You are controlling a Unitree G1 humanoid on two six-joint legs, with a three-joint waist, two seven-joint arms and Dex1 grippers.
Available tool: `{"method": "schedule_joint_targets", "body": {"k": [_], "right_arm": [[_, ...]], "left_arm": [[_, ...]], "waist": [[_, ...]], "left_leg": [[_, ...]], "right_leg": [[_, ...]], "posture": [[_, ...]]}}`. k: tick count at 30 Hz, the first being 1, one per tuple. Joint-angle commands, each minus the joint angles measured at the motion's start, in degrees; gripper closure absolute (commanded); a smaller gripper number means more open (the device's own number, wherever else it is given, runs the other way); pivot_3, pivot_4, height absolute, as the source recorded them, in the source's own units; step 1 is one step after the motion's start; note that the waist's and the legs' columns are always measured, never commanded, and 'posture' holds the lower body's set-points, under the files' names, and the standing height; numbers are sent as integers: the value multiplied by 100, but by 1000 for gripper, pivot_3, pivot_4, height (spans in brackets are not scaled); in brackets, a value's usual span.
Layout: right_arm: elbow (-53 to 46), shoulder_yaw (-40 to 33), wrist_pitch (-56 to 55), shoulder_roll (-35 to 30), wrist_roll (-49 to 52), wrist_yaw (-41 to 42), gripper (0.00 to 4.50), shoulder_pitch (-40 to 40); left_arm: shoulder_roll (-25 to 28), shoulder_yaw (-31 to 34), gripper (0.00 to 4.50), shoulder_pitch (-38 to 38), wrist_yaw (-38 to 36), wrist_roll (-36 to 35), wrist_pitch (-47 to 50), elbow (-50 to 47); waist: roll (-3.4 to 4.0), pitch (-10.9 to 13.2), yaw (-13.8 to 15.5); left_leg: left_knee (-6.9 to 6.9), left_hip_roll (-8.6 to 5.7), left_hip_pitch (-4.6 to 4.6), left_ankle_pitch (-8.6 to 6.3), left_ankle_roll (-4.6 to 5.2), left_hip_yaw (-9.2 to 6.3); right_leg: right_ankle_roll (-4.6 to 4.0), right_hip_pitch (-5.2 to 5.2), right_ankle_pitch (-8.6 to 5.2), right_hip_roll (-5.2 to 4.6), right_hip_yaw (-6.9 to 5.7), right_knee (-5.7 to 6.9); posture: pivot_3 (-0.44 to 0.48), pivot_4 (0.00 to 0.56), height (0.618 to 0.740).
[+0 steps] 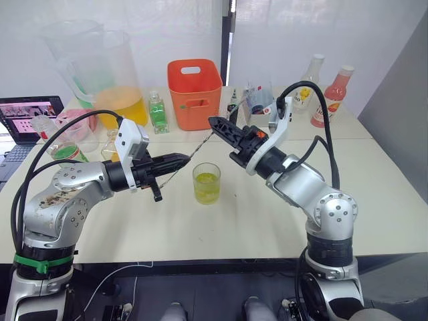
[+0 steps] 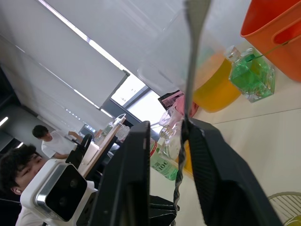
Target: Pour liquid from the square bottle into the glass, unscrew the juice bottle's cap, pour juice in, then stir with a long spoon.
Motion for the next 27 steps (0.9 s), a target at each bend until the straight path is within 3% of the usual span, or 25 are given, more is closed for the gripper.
{"method": "schedule_joint_targets", "body": {"k": [1,14,15,21,27], "right_arm": [[-288,-49,-110,36,0,26,4480,-28],[-311,-97,-168,11,-98,65,4480,-6],[-309,-104,-173,2,-109,88,4500,-13],[-226,-211,-208,-130,-187,365,4500,-135],[148,-522,-178,-926,-613,1451,4500,-610]], "left_arm": [[-27,34,4500,-165,66,-82,-7,-134],[34,157,4500,-263,119,-244,277,-133],[35,218,3869,-283,106,-350,347,-127],[315,561,1931,-268,-59,-664,461,-82],[716,1374,19,-147,-186,-1086,511,105]], "waist": [[0,0,8],[0,0,-5],[0,0,-5],[1,1,-12],[2,2,-8]], "left_leg": [[0,0,0,0,0,0],[-2,0,0,0,0,0],[-2,0,0,0,0,0],[-4,1,0,0,0,0],[-5,1,-2,0,0,0]], "right_leg": [[0,0,0,0,0,0],[-1,-1,-1,0,0,0],[-1,-2,-1,1,0,0],[-1,-3,-1,0,0,0],[-1,-6,-2,1,0,-2]], "posture": [[0,150,740],[0,150,740],[0,150,740],[0,150,740],[0,150,740]]}}
